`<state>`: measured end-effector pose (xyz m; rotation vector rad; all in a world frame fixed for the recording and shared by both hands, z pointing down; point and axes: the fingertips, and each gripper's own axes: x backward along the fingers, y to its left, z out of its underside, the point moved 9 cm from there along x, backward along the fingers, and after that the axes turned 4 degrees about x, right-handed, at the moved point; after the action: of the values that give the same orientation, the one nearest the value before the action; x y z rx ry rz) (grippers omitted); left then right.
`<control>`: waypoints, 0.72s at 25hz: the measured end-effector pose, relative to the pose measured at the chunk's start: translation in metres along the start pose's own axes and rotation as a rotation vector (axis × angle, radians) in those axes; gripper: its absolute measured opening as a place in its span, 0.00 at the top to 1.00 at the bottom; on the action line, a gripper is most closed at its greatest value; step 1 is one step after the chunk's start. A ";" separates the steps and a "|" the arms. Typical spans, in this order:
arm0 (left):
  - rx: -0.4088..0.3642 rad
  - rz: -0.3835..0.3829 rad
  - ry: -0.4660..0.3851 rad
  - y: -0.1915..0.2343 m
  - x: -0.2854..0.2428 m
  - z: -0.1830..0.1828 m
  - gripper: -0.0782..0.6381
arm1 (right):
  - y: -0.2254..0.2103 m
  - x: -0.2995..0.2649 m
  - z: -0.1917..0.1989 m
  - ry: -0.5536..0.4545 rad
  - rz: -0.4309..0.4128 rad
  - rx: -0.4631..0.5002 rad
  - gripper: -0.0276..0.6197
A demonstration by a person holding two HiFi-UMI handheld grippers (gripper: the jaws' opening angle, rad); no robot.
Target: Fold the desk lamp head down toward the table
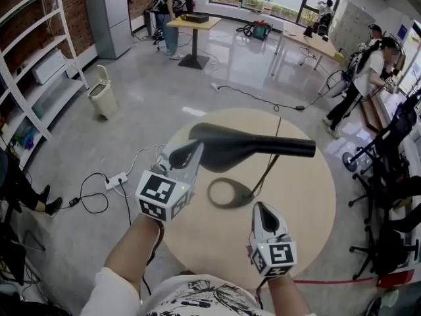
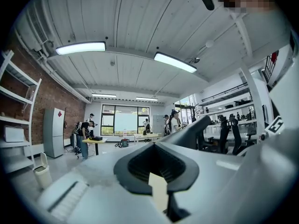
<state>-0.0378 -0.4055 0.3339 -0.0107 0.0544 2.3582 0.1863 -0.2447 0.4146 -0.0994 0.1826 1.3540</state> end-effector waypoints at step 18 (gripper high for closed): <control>0.136 0.054 0.139 -0.028 -0.027 0.089 0.88 | -0.012 -0.008 0.014 0.049 0.044 -0.006 0.94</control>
<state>0.0014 -0.4011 0.4224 -0.1079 0.2853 2.3995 0.1975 -0.2529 0.4296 -0.1342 0.2226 1.3968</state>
